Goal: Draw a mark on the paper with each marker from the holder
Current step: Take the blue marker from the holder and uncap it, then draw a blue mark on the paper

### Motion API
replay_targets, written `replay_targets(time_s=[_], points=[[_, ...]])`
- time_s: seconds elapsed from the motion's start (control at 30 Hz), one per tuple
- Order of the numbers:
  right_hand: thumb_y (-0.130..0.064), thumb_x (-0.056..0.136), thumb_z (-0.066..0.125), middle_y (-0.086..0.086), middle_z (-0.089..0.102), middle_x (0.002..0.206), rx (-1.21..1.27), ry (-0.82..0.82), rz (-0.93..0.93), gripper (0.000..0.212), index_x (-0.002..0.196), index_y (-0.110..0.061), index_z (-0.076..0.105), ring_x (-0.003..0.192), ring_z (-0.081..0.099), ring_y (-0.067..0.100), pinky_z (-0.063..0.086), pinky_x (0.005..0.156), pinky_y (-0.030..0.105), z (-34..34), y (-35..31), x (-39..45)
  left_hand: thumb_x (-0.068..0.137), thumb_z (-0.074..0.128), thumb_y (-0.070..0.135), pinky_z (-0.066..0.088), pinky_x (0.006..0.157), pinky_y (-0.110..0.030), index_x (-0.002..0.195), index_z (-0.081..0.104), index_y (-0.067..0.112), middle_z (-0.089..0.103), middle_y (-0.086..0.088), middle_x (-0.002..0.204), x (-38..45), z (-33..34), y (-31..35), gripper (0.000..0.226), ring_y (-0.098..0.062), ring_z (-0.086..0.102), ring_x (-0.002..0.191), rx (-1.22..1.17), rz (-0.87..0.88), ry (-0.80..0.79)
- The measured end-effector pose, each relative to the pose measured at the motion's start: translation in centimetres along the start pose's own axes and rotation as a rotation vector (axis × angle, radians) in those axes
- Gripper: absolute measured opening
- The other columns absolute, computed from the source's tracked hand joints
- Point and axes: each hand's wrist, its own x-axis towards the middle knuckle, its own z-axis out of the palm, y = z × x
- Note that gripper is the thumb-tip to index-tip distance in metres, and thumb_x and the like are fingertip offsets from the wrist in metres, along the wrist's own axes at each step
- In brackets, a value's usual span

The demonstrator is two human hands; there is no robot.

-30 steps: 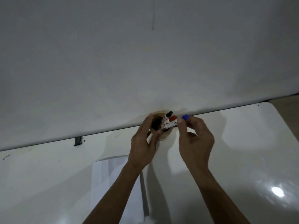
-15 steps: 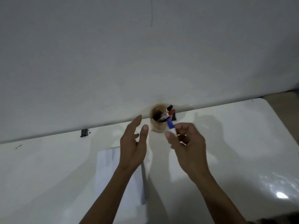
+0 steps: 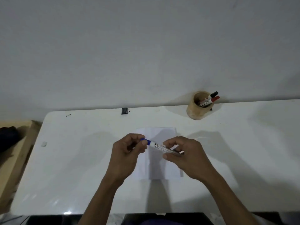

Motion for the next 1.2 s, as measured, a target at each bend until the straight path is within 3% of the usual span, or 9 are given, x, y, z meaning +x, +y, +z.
replay_targets(time_s=[0.07,0.17,0.3,0.43,0.6,0.73,0.83,1.03,1.2], points=[[-0.004,0.073,0.089,-0.004,0.078,0.087,0.124,0.038,0.016,0.028,0.090,-0.022,0.077,0.068,0.069,0.019,0.056,0.059,0.033,0.5,-0.5,-0.3,0.092,0.068,0.005,0.059,0.077,-0.025,0.098,0.074,0.015,0.075,0.000,0.082,-0.4,-2.1,-0.3,0.013,-0.016,0.068,0.074,-0.028,-0.017,0.003],[0.001,0.071,0.087,0.008,0.079,0.083,0.455,0.168,0.029,0.028,0.095,-0.007,0.074,0.069,0.072,0.017,0.058,0.062,0.027,2.0,-1.5,-0.9,0.092,0.069,0.009,0.055,0.072,-0.019,0.097,0.077,0.020,0.075,0.007,0.078,-1.1,-4.4,-0.9,0.014,-0.009,0.066,0.071,0.087,-0.001,-0.064],[-0.012,0.068,0.081,0.007,0.074,0.076,0.872,0.270,0.165,0.032,0.097,-0.003,0.071,0.065,0.066,0.018,0.056,0.060,0.023,6.0,-2.7,-1.6,0.090,0.073,0.012,0.046,0.062,-0.013,0.088,0.076,0.029,0.068,0.023,0.065,-1.7,-5.6,-1.5,0.018,-0.001,0.057,0.061,0.206,0.062,-0.097],[-0.025,0.080,0.075,0.010,0.077,0.086,0.797,0.273,0.207,0.023,0.095,-0.008,0.073,0.073,0.071,0.021,0.057,0.061,0.027,9.6,-2.8,-2.3,0.092,0.071,0.015,0.051,0.065,-0.018,0.083,0.077,0.028,0.070,0.014,0.066,-1.9,-6.4,-2.1,0.017,-0.004,0.058,0.060,0.184,0.019,-0.146],[-0.011,0.095,0.062,0.007,0.076,0.081,0.755,0.317,0.156,0.009,0.093,-0.006,0.070,0.074,0.071,0.021,0.058,0.062,0.025,8.8,-1.9,-1.2,0.093,0.071,0.017,0.050,0.061,-0.016,0.081,0.078,0.014,0.073,0.001,0.068,-1.2,-8.1,-2.9,0.014,-0.009,0.061,0.061,0.118,-0.127,-0.138],[-0.013,0.095,0.065,0.009,0.075,0.083,0.691,0.339,0.148,0.010,0.089,-0.006,0.069,0.074,0.070,0.023,0.058,0.063,0.027,6.5,-1.5,0.2,0.088,0.075,0.023,0.046,0.062,-0.009,0.085,0.075,0.021,0.074,0.006,0.071,1.3,-8.7,-4.1,0.004,-0.002,0.061,0.059,0.376,-0.076,0.023],[-0.016,0.094,0.067,0.008,0.076,0.083,0.635,0.346,0.153,0.011,0.089,-0.007,0.069,0.076,0.071,0.024,0.058,0.068,0.032,6.0,-1.1,0.9,0.088,0.075,0.022,0.041,0.060,-0.004,0.086,0.070,0.016,0.072,0.002,0.073,4.3,-8.5,-5.1,0.008,-0.010,0.062,0.064,0.538,-0.010,0.144],[-0.017,0.094,0.069,0.010,0.077,0.083,0.552,0.353,0.189,0.013,0.095,-0.004,0.071,0.078,0.073,0.021,0.059,0.069,0.033,6.6,0.5,0.5,0.095,0.064,0.009,0.041,0.073,-0.032,0.098,0.066,0.000,0.063,-0.013,0.094,10.0,-8.3,-7.2,0.010,-0.028,0.057,0.083,0.811,0.003,0.142],[-0.016,0.094,0.070,0.012,0.078,0.082,0.518,0.365,0.212,0.010,0.094,-0.006,0.073,0.076,0.075,0.023,0.059,0.066,0.029,7.2,1.7,0.4,0.095,0.062,0.005,0.042,0.068,-0.035,0.092,0.065,-0.003,0.055,-0.011,0.089,11.8,-8.7,-7.3,0.009,-0.030,0.054,0.079,0.905,-0.013,0.113]])
